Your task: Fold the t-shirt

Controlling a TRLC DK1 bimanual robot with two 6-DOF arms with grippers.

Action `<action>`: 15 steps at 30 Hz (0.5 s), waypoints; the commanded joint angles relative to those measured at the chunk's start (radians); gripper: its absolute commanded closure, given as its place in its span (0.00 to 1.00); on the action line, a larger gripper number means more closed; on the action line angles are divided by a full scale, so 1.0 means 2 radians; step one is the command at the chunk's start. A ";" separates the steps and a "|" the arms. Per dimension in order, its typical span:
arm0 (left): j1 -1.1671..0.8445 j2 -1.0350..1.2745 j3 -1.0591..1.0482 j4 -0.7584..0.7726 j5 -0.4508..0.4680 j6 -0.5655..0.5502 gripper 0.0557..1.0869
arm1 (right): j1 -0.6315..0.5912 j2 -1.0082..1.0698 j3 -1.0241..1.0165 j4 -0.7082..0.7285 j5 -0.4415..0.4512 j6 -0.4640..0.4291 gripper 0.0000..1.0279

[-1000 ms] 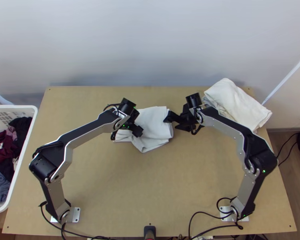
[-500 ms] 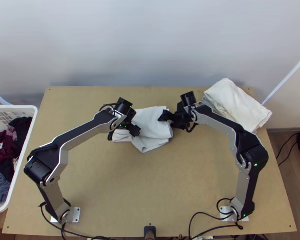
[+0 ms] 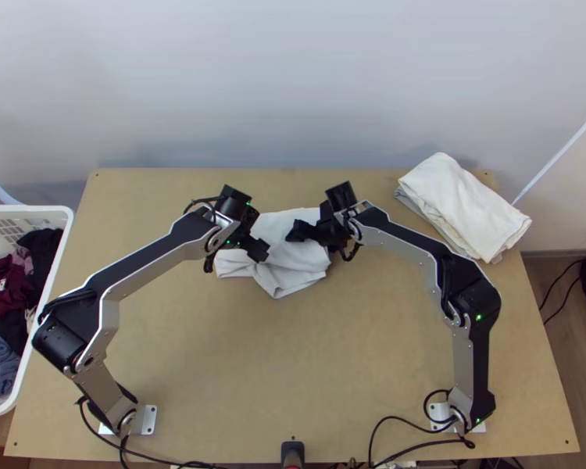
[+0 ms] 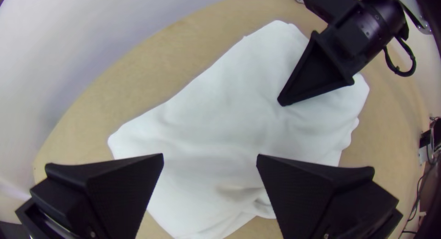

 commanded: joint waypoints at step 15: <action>0.063 -0.089 -0.008 -0.029 0.006 -0.029 0.04 | -0.067 -0.145 -0.044 -0.003 -0.014 -0.004 0.97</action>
